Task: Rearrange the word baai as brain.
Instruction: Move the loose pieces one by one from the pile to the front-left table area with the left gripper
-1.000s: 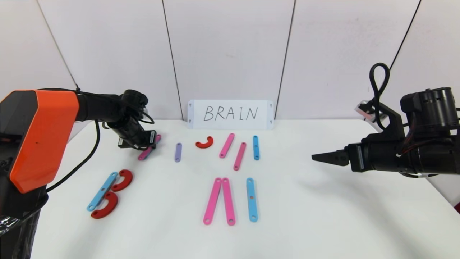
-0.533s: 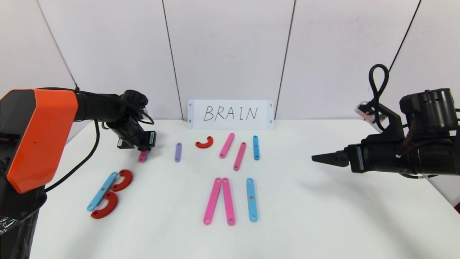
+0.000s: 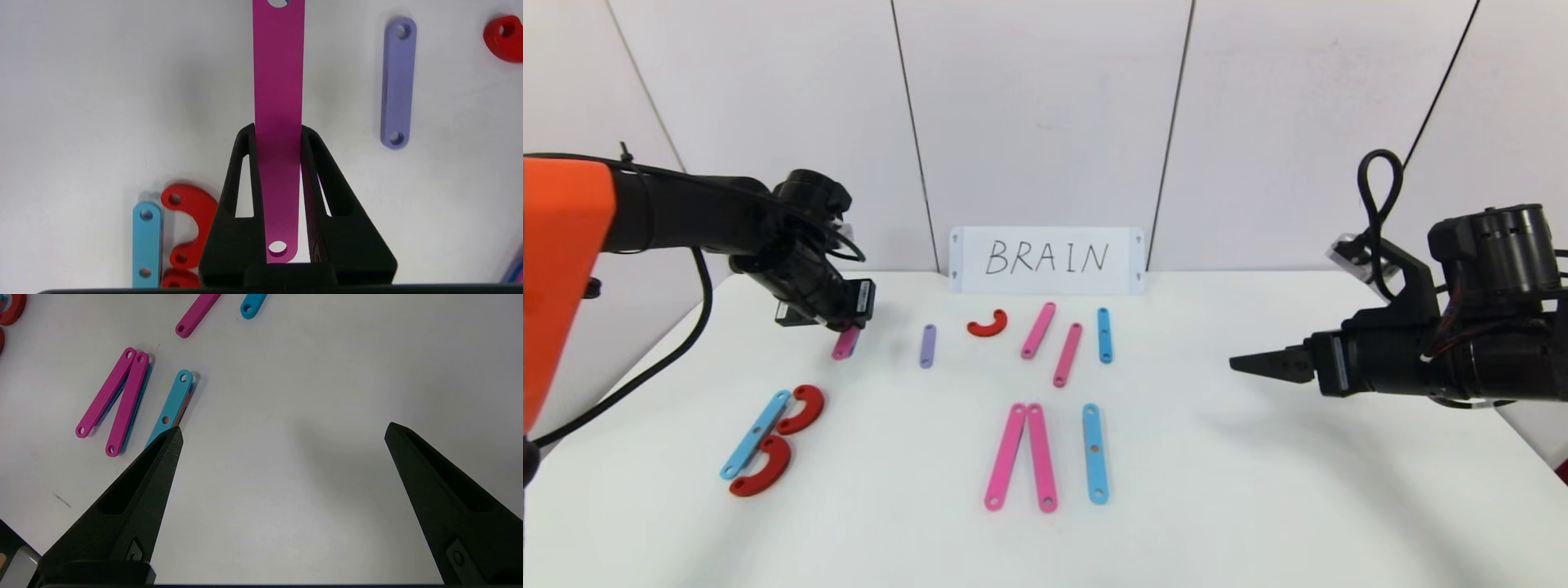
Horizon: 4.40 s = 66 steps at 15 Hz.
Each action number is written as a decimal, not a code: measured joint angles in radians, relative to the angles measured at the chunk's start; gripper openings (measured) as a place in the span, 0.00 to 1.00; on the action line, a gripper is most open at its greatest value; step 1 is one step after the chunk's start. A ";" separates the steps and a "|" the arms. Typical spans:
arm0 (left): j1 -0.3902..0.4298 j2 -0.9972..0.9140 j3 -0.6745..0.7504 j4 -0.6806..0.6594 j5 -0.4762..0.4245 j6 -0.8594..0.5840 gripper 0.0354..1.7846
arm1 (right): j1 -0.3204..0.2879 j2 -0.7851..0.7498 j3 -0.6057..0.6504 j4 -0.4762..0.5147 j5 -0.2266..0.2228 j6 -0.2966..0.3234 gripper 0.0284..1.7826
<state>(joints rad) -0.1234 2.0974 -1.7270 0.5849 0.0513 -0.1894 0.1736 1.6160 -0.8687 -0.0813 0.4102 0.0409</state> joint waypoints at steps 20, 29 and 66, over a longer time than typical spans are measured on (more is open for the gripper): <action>-0.176 -0.259 0.611 -0.282 -0.044 -0.009 0.15 | 0.007 0.011 0.007 -0.002 -0.001 0.003 0.97; -0.191 -0.247 0.660 -0.309 -0.035 -0.011 0.15 | 0.007 0.017 0.006 -0.002 -0.001 0.001 0.97; -0.198 -0.248 0.462 -0.302 0.020 0.058 0.98 | 0.005 0.029 0.007 -0.009 -0.004 0.003 0.97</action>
<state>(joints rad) -0.3217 1.8496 -1.2647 0.2828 0.0711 -0.1313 0.1789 1.6447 -0.8619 -0.0898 0.4060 0.0443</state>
